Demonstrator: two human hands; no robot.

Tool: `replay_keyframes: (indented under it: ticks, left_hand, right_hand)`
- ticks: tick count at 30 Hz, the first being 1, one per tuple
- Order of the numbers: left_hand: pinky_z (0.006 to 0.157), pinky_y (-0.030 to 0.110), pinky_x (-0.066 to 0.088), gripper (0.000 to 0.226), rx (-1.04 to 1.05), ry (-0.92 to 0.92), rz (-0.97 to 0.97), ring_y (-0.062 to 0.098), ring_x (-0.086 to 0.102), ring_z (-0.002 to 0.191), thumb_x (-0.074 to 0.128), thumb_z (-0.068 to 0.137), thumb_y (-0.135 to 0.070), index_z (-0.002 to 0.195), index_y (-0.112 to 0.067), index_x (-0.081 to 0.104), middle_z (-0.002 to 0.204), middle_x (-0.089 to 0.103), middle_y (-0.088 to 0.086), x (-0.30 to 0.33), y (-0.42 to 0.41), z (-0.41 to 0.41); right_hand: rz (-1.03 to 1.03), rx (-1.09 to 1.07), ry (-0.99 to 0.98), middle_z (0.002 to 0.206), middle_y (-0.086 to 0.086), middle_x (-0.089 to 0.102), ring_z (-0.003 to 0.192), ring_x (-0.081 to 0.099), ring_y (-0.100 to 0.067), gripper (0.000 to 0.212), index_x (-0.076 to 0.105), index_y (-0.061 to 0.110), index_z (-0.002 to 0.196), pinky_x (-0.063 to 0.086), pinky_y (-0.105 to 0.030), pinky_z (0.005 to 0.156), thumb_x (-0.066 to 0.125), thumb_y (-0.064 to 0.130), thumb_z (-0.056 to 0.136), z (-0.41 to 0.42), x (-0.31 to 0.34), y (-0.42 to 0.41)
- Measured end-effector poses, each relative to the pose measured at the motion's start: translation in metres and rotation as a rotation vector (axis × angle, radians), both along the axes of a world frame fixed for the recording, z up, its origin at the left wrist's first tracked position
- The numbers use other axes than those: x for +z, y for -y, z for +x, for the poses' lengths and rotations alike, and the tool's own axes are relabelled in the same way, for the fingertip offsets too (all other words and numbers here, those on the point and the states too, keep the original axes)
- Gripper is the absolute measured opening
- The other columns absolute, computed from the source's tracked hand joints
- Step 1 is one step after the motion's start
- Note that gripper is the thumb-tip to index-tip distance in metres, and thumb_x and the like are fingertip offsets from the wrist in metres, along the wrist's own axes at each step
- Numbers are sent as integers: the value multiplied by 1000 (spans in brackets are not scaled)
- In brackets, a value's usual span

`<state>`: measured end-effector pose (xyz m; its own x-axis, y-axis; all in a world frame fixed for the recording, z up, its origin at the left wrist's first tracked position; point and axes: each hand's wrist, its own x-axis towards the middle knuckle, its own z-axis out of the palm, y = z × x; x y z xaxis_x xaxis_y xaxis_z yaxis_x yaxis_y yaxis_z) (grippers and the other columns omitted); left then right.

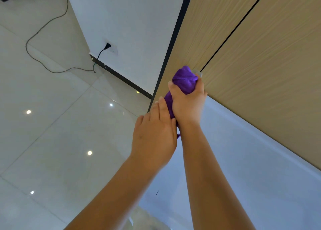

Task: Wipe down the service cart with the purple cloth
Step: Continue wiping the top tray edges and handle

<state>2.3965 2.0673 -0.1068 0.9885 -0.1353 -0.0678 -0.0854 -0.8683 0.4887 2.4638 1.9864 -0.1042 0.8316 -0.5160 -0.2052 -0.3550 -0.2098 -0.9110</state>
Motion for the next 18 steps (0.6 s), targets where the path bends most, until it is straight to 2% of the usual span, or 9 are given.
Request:
replay_keyframes:
  ticks: [3, 5, 7, 9, 11, 14, 16, 18]
  left_hand:
    - [90, 47, 44, 67, -3, -6, 99, 31, 62, 100, 14, 91, -40, 139, 1, 34, 130, 54, 16, 11, 12, 17]
    - [101, 43, 33, 62, -27, -30, 156, 26, 51, 117, 14, 97, -41, 147, -3, 12, 146, 35, 10, 14, 21, 30]
    - [102, 39, 29, 61, -31, -33, 187, 23, 44, 123, 18, 99, -40, 147, -7, 0, 151, 25, 6, 15, 30, 44]
    - [95, 37, 34, 60, -35, 1, 221, 24, 46, 119, 20, 99, -40, 147, -8, 2, 148, 28, 6, 16, 39, 57]
    - [88, 35, 37, 58, -40, 30, 249, 24, 48, 114, 21, 100, -39, 147, -8, 6, 144, 33, 6, 14, 47, 70]
    - [76, 34, 35, 56, -32, 49, 297, 24, 51, 107, 22, 100, -39, 144, -7, 14, 134, 41, 7, 13, 60, 88]
    - [71, 34, 31, 54, -25, 60, 338, 25, 52, 102, 23, 99, -38, 142, -5, 20, 127, 46, 9, 12, 69, 97]
    - [69, 35, 30, 54, -21, 59, 398, 27, 52, 100, 23, 99, -37, 140, -2, 21, 123, 48, 11, 10, 78, 105]
  right_hand:
    - [7, 1, -23, 114, 0, 40, 77, 51, -4, 58, 43, 24, 129, 46, -21, 70, 70, 33, 78, 18, -1, 12]
    - [47, -5, -45, 111, -1, 40, 74, 51, -5, 51, 47, 21, 121, 45, -19, 64, 70, 33, 78, 33, -2, 21]
    - [90, -2, -86, 112, -4, 46, 75, 56, -10, 44, 52, 20, 113, 47, -20, 61, 71, 32, 75, 49, -5, 30]
    - [160, 1, -134, 113, -10, 55, 77, 61, -18, 34, 58, 20, 98, 51, -26, 60, 72, 32, 69, 63, -8, 40]
    - [262, 4, -194, 102, -8, 61, 76, 63, -21, 26, 58, 20, 86, 54, -29, 61, 73, 28, 67, 77, -9, 51]
    - [454, 29, -319, 78, -5, 62, 66, 61, -19, 25, 58, 13, 83, 56, -30, 61, 75, 21, 67, 99, -14, 67]
    - [525, 74, -411, 71, -4, 61, 59, 59, -18, 24, 58, 13, 79, 51, -27, 54, 75, 23, 66, 109, -20, 74]
    - [559, 115, -448, 68, -4, 60, 58, 59, -18, 21, 57, 12, 74, 49, -27, 54, 74, 22, 67, 117, -26, 80]
